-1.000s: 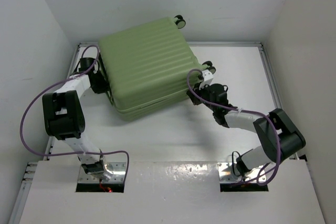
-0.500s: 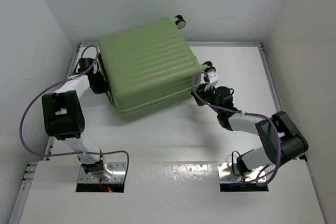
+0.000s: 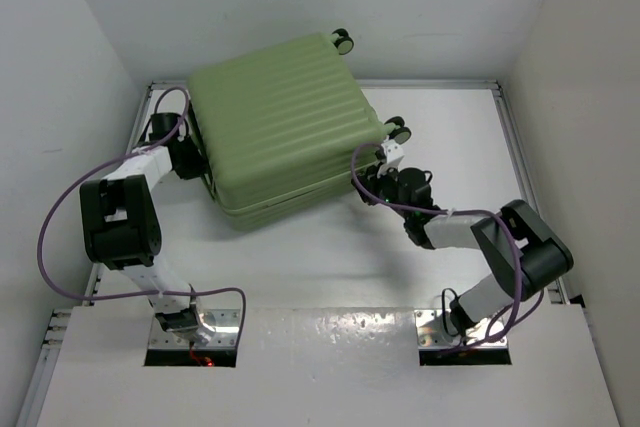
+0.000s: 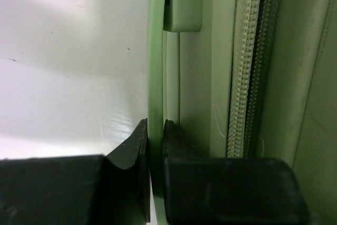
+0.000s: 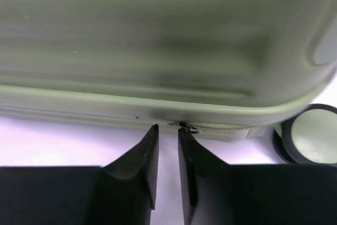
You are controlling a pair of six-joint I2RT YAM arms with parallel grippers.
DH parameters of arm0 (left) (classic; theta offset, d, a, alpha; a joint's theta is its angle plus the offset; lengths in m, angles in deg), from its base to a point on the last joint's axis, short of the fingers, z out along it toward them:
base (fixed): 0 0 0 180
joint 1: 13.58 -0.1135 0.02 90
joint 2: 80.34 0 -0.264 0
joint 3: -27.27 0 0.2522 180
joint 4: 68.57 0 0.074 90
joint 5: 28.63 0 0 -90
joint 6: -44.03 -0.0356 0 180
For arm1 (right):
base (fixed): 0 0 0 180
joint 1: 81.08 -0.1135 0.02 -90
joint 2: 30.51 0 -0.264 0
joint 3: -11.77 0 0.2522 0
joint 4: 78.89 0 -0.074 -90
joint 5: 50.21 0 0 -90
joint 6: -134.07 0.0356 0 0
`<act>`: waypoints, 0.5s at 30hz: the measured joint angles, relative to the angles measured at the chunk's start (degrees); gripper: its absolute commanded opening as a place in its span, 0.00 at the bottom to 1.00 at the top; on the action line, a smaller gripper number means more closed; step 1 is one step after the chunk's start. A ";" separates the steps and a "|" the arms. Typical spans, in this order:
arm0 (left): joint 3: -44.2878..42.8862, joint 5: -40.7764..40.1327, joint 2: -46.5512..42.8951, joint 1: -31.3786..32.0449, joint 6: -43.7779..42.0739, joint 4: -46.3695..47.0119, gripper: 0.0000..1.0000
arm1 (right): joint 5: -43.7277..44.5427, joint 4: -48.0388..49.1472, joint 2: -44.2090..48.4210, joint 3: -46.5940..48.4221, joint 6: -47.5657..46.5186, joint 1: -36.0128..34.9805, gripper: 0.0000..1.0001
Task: Pack the luggage
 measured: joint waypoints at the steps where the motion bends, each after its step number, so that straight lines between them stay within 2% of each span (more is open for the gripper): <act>1: 0.02 -0.02 -0.09 0.00 0.00 0.02 0.00 | 0.35 -0.11 -0.55 0.28 0.13 -0.22 0.24; 3: 0.17 -0.02 -0.15 0.00 0.00 0.20 0.00 | 1.11 -0.44 -1.70 1.14 0.55 -0.57 0.27; 7: 0.39 0.00 -0.26 0.00 0.00 0.50 0.00 | 2.47 -1.01 -3.08 2.32 1.66 -0.61 0.41; 9: 0.50 -0.02 -0.33 0.00 0.00 0.66 0.00 | 2.89 -1.36 -3.26 2.43 2.21 -0.61 0.45; 11: 0.68 0.00 -0.42 0.00 0.00 0.87 0.00 | 3.56 -1.99 -3.23 2.45 2.69 -0.61 0.48; 15: 0.76 -0.02 -0.48 0.00 0.00 0.98 0.00 | 5.64 -3.02 -2.67 2.43 2.93 -0.17 0.48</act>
